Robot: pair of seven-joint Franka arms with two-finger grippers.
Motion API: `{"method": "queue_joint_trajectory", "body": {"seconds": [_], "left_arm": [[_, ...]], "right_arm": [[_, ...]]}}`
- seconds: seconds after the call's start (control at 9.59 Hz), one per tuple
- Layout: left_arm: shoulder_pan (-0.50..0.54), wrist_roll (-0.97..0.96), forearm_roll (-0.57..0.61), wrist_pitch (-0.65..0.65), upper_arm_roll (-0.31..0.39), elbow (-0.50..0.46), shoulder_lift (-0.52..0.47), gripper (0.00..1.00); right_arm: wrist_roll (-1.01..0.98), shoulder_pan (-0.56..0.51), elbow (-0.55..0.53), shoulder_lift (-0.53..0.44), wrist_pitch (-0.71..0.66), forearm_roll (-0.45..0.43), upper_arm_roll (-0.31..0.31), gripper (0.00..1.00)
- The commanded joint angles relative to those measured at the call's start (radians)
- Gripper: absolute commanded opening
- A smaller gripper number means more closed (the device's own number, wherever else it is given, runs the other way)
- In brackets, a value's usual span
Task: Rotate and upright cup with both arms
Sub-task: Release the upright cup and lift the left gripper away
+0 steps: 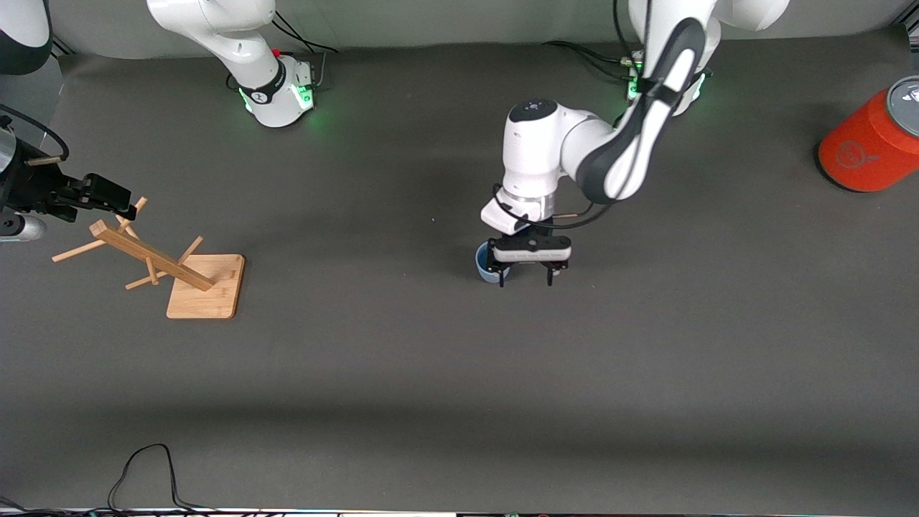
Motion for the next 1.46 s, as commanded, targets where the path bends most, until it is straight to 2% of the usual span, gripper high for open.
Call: {"method": "queue_joint_trajectory", "body": {"seconds": [0.0,0.21,0.31,0.42,0.73,1.04,1.36], "left_arm": [[0.010,0.242,-0.184,-0.180,0.001,0.146,-0.016,1.00],[0.083,0.420,-0.310,-0.328,-0.002,0.265,-0.013,1.00],[0.132,0.542,-0.385,-0.398,-0.002,0.308,-0.015,1.00],[0.172,0.620,-0.412,-0.484,-0.002,0.328,-0.030,1.00],[0.286,0.761,-0.421,-0.672,-0.001,0.327,-0.113,1.00],[0.353,0.824,-0.449,-0.727,0.001,0.302,-0.171,1.00],[0.429,0.909,-0.483,-0.749,0.015,0.186,-0.270,1.00]], "right_arm": [[-0.009,0.006,0.010,0.002,0.009,0.018,-0.008,1.00],[-0.009,0.007,0.010,0.000,0.012,0.018,-0.008,1.00],[-0.009,0.006,0.010,-0.003,0.015,0.018,-0.008,1.00],[-0.009,0.006,0.012,-0.004,0.015,0.018,-0.008,1.00],[-0.009,0.006,0.012,-0.007,0.015,0.018,-0.008,1.00],[-0.009,0.006,0.012,-0.009,0.015,0.018,-0.011,1.00],[-0.009,0.006,0.012,-0.007,0.016,0.018,-0.010,1.00]]}}
